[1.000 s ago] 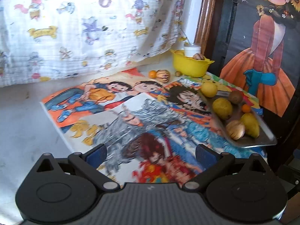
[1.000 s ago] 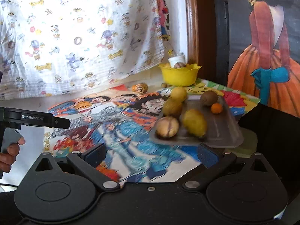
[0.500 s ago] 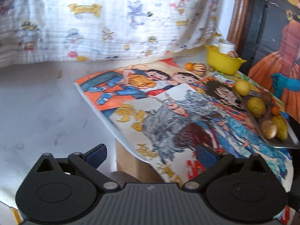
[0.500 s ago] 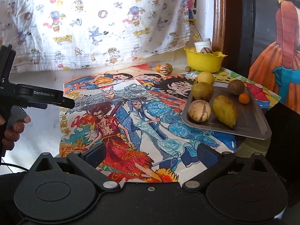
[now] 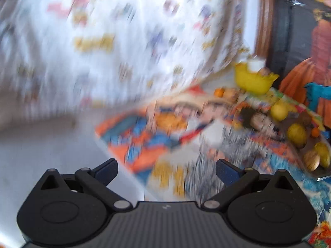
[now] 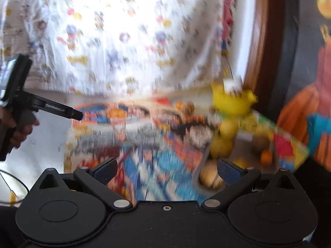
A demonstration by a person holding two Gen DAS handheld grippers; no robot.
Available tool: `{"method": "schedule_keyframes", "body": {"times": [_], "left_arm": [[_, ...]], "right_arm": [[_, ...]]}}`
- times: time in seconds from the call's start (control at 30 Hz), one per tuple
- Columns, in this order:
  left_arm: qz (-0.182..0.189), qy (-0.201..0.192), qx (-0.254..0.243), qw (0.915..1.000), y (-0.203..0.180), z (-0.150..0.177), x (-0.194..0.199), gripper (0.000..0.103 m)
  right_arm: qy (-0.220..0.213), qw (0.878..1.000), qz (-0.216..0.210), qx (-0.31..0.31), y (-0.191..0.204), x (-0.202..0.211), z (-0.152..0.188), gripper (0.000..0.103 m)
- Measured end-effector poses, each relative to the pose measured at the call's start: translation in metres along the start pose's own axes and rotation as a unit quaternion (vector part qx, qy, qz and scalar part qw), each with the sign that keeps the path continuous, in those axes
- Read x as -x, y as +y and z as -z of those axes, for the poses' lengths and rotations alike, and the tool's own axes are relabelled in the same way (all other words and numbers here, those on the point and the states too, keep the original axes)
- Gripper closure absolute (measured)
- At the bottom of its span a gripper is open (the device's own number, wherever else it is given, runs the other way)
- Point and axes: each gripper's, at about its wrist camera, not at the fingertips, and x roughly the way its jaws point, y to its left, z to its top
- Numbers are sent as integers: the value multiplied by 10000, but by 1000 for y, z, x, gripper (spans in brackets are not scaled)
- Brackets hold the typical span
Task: Organize fruits
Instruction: 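Move the right tool toward the yellow bowl while the left tool approaches the striped fruit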
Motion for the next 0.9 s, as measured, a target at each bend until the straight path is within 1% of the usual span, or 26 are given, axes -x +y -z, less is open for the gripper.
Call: {"method": "schedule_keyframes", "body": {"times": [0.07,0.1,0.17,0.27,0.37,0.5,0.63,0.7,0.73,0.8,0.9], "left_arm": [[236,-316,-324,9987,0,-20,1,0],[361,-476,-538,9968,-1,-30,0,0],[611,-832,-1045,9892,-5,-45,-5,0],[691,-1252,-1727,9745,-14,-61,-20,0],[850,-1340,-2401,9577,-30,-71,-40,0],[824,-1357,-3254,9321,-55,-74,-69,0],[787,-1275,-3788,9133,-73,-78,-103,0],[801,-1196,-3963,9068,-80,-82,-122,0],[842,-1154,-4004,9051,-81,-83,-131,0],[948,-1088,-3997,9052,-87,-86,-147,0],[1136,-1003,-3836,9110,-96,-91,-170,0]], "right_arm": [[-207,9995,-129,214,-10,3,-23,1],[-306,9988,-191,326,-15,3,-34,1],[-511,9958,-325,692,-25,1,-58,1],[-668,9863,-465,1431,-39,-10,-86,1],[-579,9768,-608,1968,-52,-35,-109,1],[-327,9649,-628,2527,-65,-77,-127,1],[-55,9667,-612,2485,-86,-120,-138,1],[100,9709,-558,2328,-97,-142,-142,1],[200,9747,-513,2165,-104,-154,-143,1],[394,9822,-477,1772,-116,-176,-144,1],[629,9906,-370,1157,-132,-210,-146,1]]}}
